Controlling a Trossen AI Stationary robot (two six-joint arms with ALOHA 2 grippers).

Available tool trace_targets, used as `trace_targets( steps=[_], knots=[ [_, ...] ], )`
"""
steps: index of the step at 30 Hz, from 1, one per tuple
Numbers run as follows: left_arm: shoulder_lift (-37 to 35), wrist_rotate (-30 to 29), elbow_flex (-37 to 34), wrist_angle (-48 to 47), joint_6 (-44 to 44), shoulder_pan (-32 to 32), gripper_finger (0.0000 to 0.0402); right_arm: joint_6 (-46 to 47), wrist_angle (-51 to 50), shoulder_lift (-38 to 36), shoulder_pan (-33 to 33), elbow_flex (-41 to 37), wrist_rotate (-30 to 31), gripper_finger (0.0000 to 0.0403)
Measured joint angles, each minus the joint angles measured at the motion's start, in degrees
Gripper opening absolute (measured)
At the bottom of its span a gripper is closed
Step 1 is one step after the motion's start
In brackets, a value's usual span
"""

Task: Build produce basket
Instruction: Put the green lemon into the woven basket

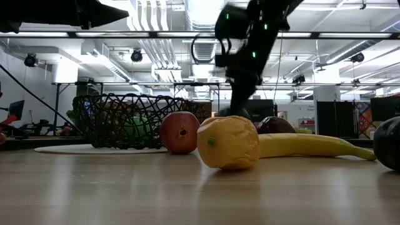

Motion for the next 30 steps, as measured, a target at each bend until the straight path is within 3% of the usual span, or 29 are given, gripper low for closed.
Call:
trace_targets(
  steps=[12, 22, 30],
  knots=[
    [0.17, 0.00, 0.04, 5.01, 0.93, -0.02, 0.0010, -4.51, -1.19, -1.26, -0.02, 14.50, -1.27, 0.0202],
    [1.01, 0.00, 0.02, 8.41, 1.41, -0.02, 0.0010, -14.04, 3.98, 10.89, -0.37, 27.44, -4.08, 0.0202],
    [0.94, 0.00, 0.02, 8.61, 1.51, -0.02, 0.0010, -16.99, 0.54, 23.06, -2.41, 41.09, -8.36, 0.0200]
  ],
)
